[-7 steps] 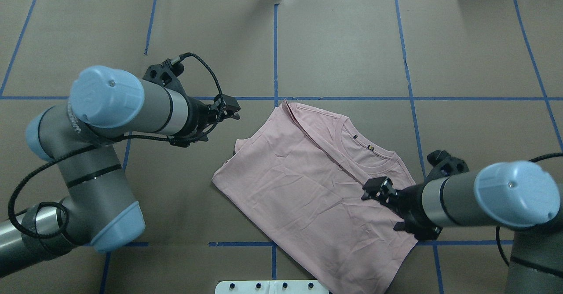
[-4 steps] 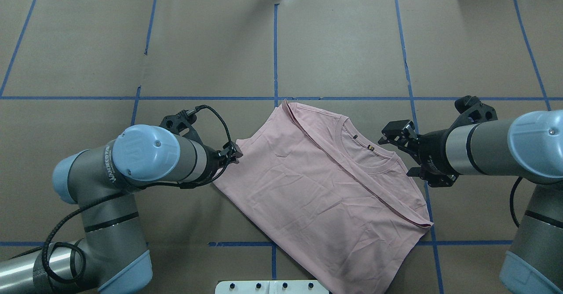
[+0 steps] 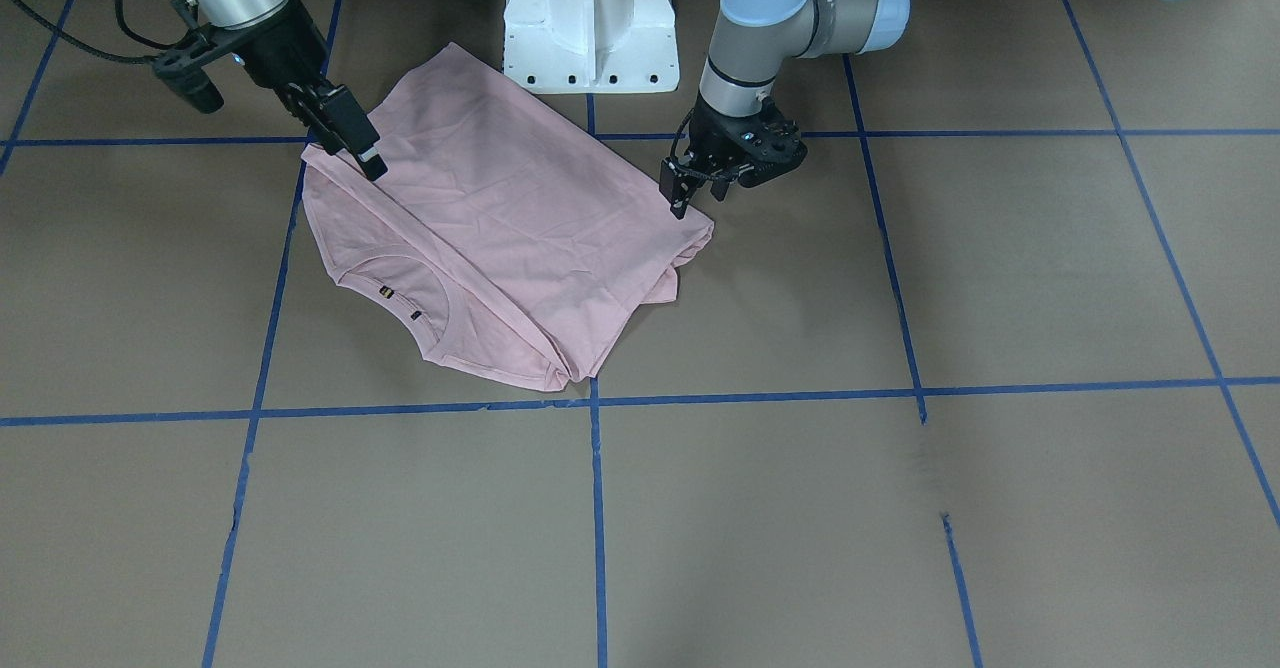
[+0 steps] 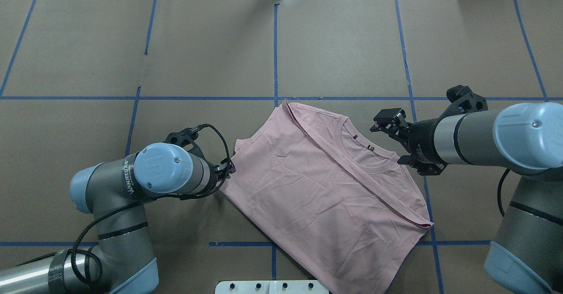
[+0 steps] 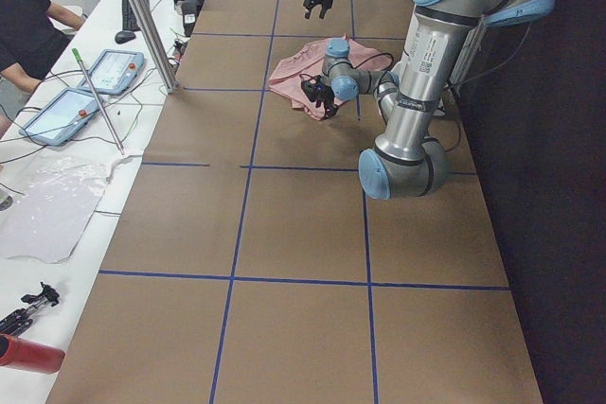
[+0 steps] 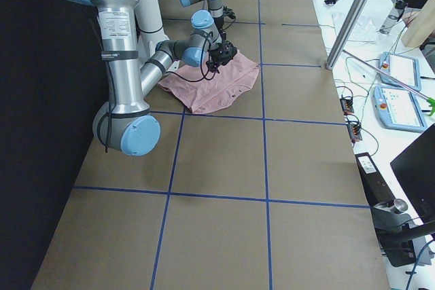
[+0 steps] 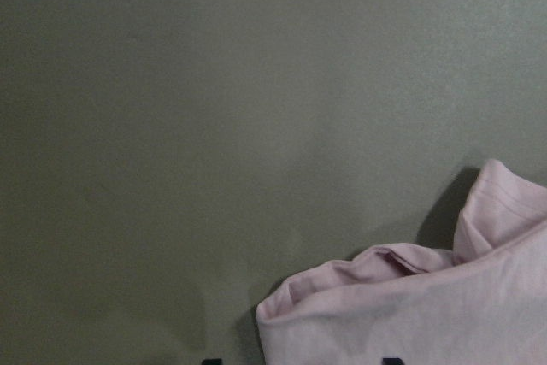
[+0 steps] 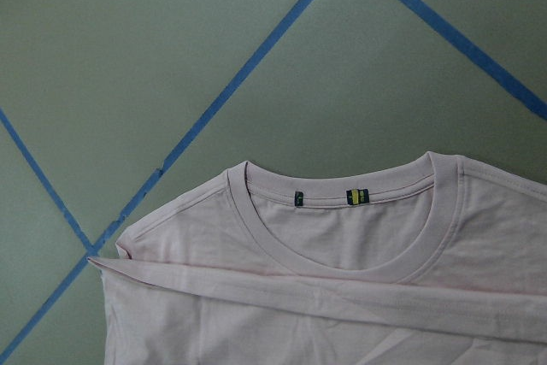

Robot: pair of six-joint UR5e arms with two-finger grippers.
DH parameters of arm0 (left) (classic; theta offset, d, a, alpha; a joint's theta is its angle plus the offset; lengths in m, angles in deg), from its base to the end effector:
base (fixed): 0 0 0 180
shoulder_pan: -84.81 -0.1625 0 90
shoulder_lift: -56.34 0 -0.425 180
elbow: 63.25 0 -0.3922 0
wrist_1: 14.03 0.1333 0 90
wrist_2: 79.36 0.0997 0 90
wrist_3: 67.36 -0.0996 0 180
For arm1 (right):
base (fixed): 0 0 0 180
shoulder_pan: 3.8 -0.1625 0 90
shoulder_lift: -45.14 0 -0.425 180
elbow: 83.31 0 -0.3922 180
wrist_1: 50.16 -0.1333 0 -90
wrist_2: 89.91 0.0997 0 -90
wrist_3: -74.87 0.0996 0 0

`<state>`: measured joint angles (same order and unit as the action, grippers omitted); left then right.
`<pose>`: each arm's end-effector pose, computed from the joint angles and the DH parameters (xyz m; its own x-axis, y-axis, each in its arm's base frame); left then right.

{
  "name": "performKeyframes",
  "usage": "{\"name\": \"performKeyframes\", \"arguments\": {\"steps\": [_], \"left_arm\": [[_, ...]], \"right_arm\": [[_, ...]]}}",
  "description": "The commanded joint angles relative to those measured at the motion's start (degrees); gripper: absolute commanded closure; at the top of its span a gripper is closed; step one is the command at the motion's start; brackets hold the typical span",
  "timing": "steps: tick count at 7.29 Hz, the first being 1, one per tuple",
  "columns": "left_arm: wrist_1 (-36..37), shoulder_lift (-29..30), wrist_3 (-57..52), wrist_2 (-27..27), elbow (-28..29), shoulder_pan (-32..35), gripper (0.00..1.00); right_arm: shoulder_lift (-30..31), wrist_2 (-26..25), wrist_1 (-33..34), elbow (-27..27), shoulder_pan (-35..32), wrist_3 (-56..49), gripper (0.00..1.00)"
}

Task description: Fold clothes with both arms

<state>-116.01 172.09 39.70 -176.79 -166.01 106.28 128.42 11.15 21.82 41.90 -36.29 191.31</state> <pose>0.5433 -0.3431 0.2870 0.4868 -0.5041 -0.7134 0.4319 0.8488 -0.3050 -0.3402 -0.3520 0.2852 0.2058 0.6492 0.7323 -0.5347 0.7013 -0.4714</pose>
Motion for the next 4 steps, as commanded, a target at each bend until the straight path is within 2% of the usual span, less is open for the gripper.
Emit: {"name": "performKeyframes", "arguments": {"steps": [1,4], "left_arm": [[0.0,0.1,0.0,0.6,0.5,0.0,0.44],[0.0,0.1,0.0,1.4,1.0,0.1,0.55]], "right_arm": [[0.0,-0.3,0.0,-0.3,0.0,0.0,0.00],[0.0,-0.3,0.0,-0.5,0.0,0.0,0.00]]}}
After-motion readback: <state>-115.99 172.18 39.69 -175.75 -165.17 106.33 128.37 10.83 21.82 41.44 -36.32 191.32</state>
